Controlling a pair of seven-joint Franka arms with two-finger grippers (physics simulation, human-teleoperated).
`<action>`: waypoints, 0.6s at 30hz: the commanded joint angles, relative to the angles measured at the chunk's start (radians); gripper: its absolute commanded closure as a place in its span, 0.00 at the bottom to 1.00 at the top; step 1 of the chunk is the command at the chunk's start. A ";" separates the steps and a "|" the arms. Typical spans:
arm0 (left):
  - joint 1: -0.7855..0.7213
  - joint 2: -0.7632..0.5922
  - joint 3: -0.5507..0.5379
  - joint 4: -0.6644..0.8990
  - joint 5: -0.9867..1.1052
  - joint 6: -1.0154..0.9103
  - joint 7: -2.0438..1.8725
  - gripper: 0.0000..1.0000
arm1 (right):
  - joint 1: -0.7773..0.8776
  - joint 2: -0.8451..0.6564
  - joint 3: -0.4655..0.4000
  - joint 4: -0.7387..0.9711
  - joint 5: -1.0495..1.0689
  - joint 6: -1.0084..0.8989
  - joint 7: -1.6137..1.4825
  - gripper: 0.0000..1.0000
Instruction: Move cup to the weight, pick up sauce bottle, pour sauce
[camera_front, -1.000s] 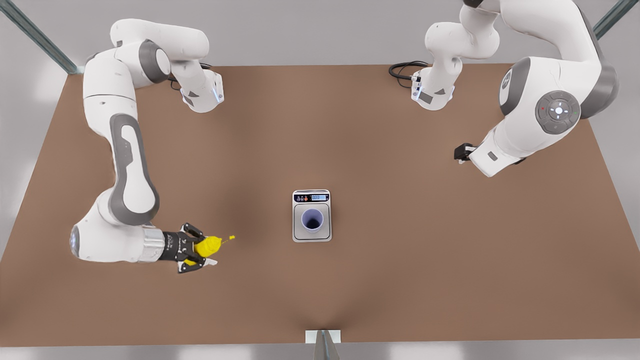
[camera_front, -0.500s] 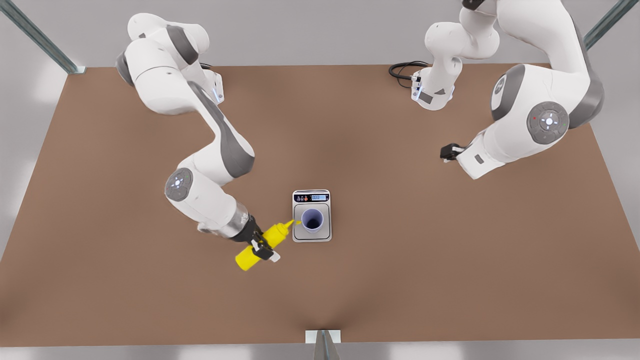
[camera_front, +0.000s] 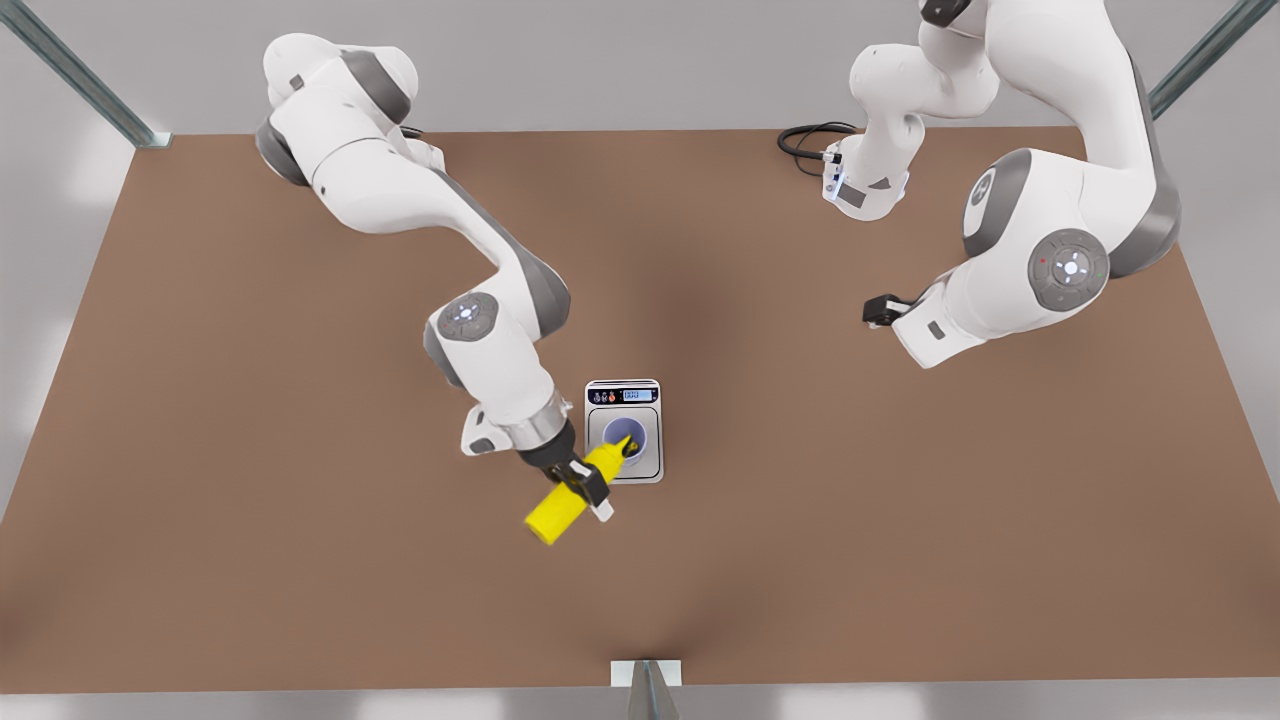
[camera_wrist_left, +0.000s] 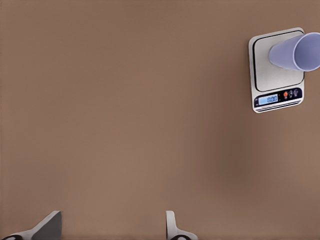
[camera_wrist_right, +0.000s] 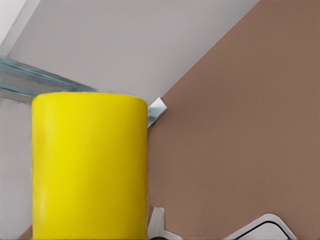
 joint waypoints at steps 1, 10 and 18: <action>0.001 0.001 0.000 0.000 0.006 0.000 0.000 0.00 | 0.000 0.000 0.000 -0.003 0.027 0.046 -0.025 0.79; -0.001 0.003 0.000 -0.005 0.006 0.000 0.000 0.00 | 0.015 0.019 -0.001 -0.071 -0.134 0.094 -0.040 0.79; -0.001 0.005 0.000 -0.006 0.006 0.000 0.000 0.00 | 0.026 0.032 0.009 -0.153 -0.276 0.118 -0.037 0.79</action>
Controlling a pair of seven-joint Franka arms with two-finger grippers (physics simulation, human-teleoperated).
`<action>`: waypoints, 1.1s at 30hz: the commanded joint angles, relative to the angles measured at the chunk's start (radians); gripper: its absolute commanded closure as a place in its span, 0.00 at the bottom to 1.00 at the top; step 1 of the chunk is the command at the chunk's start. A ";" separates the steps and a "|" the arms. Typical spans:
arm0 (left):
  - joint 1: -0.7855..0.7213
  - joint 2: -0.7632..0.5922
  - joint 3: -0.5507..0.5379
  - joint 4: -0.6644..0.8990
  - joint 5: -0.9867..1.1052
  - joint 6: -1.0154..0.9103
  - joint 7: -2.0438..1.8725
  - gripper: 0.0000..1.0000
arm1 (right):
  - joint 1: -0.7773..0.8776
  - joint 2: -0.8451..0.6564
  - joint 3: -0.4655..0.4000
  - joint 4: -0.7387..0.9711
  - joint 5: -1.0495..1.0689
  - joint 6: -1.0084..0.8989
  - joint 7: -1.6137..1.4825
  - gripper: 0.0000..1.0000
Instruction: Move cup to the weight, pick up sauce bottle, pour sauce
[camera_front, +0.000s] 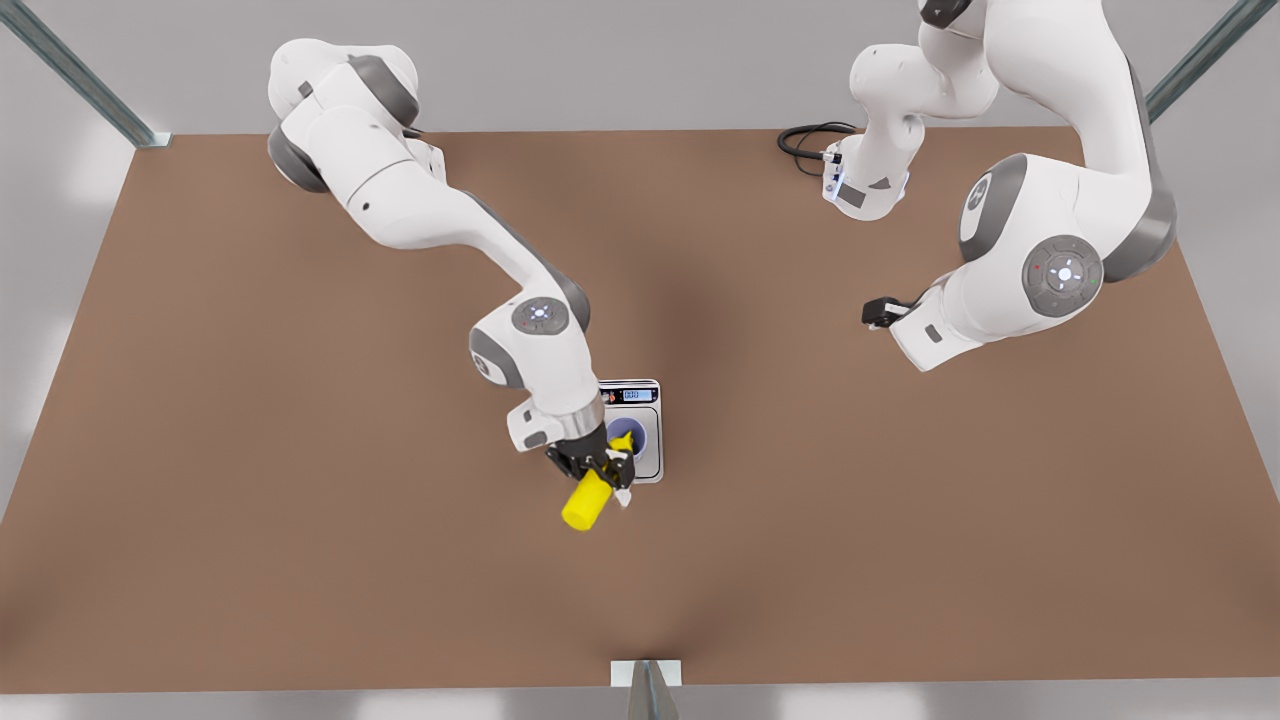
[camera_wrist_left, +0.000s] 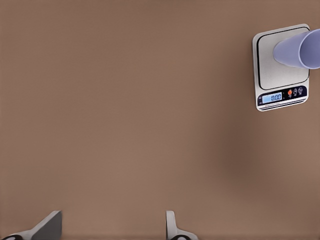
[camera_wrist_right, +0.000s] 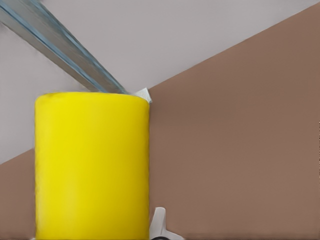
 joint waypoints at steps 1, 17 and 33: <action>0.000 0.000 -0.002 0.000 0.000 0.000 0.000 0.00 | 0.000 -0.001 -0.001 -0.008 0.033 0.044 -0.027 0.79; -0.011 0.000 -0.005 -0.002 0.000 -0.002 -0.006 0.00 | -0.032 -0.043 0.001 -0.154 -0.003 0.064 -0.032 0.79; -0.018 -0.002 -0.005 -0.002 0.000 -0.012 -0.008 0.00 | -0.052 -0.074 0.024 -0.149 -0.059 -0.122 -0.027 0.79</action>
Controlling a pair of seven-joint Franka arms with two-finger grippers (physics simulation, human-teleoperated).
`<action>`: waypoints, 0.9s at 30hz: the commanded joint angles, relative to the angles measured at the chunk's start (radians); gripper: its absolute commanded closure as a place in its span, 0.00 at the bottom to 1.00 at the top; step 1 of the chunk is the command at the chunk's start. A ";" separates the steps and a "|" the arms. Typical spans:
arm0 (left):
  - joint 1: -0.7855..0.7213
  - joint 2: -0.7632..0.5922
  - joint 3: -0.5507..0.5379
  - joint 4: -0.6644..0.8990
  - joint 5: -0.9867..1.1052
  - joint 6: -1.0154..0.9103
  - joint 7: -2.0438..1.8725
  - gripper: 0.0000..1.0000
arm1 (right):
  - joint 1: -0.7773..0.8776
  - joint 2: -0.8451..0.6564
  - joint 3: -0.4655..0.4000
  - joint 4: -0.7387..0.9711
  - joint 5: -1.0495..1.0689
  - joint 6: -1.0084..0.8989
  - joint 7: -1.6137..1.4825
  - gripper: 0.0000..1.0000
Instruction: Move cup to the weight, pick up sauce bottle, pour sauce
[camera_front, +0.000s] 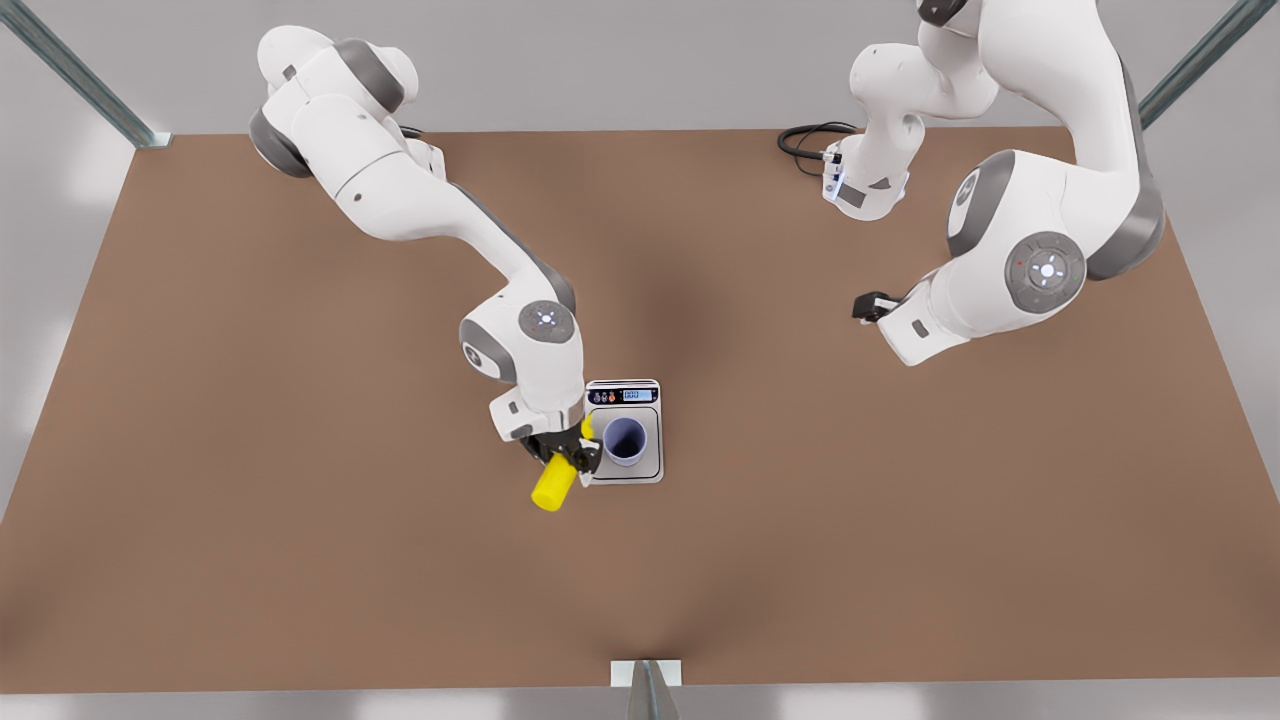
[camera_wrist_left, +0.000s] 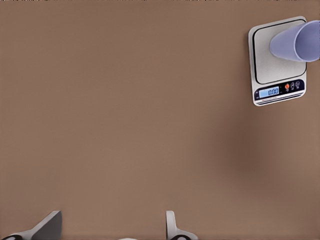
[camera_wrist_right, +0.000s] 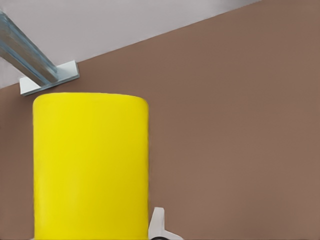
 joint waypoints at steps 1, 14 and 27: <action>-0.002 0.000 0.000 0.000 0.000 0.000 0.000 0.00 | -0.001 0.003 -0.003 -0.002 0.032 0.057 -0.021 0.79; -0.012 -0.002 0.000 0.003 0.000 0.000 -0.005 0.00 | -0.004 0.061 -0.032 -0.004 -0.083 0.227 -0.033 0.79; -0.015 -0.002 0.000 0.002 0.000 0.000 -0.005 0.00 | -0.056 -0.020 -0.026 0.013 0.101 0.184 -0.031 0.79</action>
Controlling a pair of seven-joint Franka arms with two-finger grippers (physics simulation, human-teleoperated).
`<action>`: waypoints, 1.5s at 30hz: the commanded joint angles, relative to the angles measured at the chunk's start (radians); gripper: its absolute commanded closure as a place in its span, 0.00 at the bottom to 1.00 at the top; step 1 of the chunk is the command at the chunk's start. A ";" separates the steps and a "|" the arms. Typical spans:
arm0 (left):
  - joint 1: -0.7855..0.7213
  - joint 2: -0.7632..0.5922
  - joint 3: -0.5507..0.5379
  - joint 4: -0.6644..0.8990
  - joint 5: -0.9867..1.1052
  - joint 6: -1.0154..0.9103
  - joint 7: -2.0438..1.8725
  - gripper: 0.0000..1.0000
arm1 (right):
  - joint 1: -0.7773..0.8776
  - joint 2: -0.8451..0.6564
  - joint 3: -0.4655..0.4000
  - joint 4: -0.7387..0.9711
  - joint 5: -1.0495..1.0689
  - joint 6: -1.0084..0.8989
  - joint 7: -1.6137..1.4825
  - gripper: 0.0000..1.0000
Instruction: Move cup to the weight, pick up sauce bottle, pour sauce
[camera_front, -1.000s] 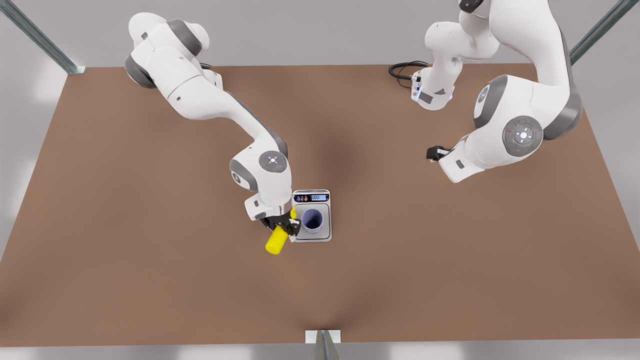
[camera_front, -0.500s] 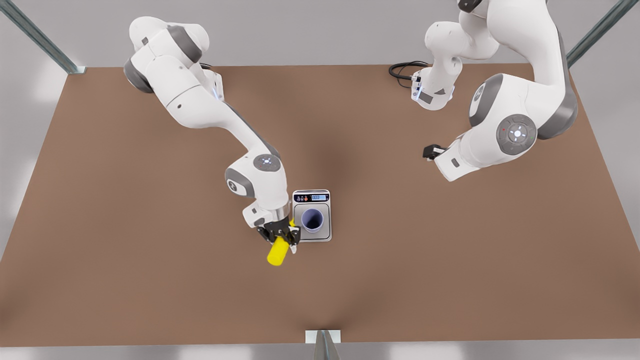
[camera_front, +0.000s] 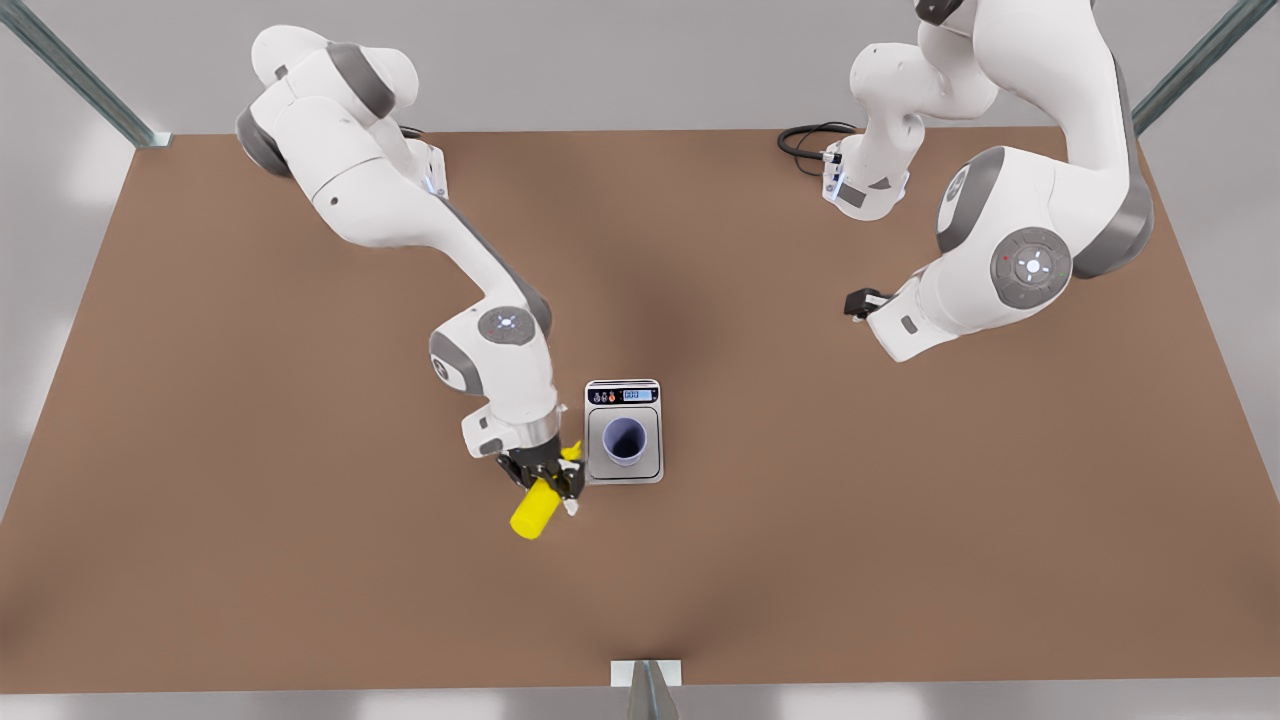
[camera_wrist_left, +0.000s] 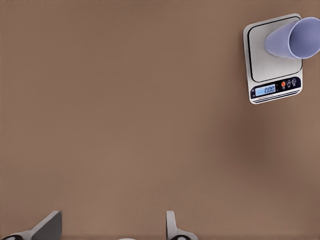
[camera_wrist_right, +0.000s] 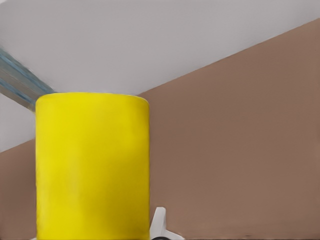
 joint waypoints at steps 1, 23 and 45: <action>0.000 0.000 0.000 0.000 0.000 0.000 0.000 0.00 | -0.009 -0.005 0.000 -0.002 0.086 0.024 -0.026 0.79; -0.014 0.005 -0.002 -0.003 0.023 -0.011 -0.031 0.00 | -0.333 -0.052 0.008 -0.249 1.675 -0.355 -0.355 0.79; -0.021 0.017 0.000 -0.011 0.025 -0.021 -0.044 0.00 | -0.590 0.251 -0.045 -0.271 1.801 -0.747 -0.746 0.79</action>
